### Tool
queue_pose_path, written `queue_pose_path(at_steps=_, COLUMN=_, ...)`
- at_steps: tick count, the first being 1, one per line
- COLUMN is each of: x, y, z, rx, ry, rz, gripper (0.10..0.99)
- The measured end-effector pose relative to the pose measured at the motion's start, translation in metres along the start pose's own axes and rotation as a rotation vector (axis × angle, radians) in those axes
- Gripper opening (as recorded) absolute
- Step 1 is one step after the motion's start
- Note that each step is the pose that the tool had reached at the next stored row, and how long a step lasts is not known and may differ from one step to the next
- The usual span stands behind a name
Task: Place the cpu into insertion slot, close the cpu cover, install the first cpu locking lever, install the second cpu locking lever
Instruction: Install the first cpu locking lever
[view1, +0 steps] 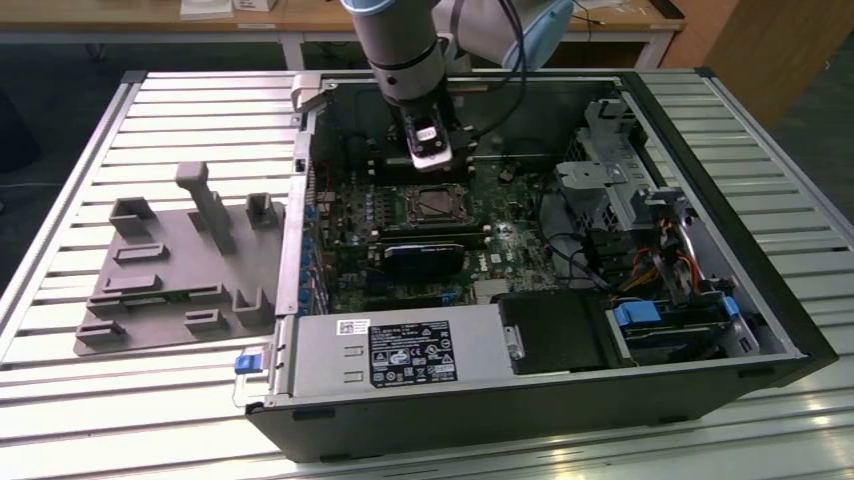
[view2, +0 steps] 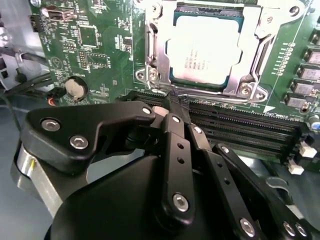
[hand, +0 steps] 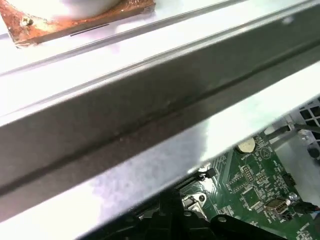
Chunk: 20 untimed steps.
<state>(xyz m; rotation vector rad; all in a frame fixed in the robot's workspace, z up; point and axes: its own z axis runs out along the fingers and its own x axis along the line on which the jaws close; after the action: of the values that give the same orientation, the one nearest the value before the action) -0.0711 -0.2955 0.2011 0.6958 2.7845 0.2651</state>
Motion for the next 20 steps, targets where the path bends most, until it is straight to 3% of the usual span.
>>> queue_pose_path(at_steps=6, x=-0.0018, y=0.0021, z=-0.0085, rx=0.0, ry=-0.0005, rz=0.0, gripper=0.102)
queue_pose_path(at_steps=13, x=-0.002, y=0.0023, z=-0.009, rx=0.001, ry=0.0021, rz=0.0, gripper=0.102)
queue_pose_path(at_steps=18, x=-0.0049, y=0.0035, z=-0.0077, rx=0.038, ry=0.0401, rz=0.002, gripper=0.102)
queue_pose_path(at_steps=20, x=-0.0067, y=0.0035, z=-0.0073, rx=0.057, ry=0.0492, rz=0.0, gripper=0.102)
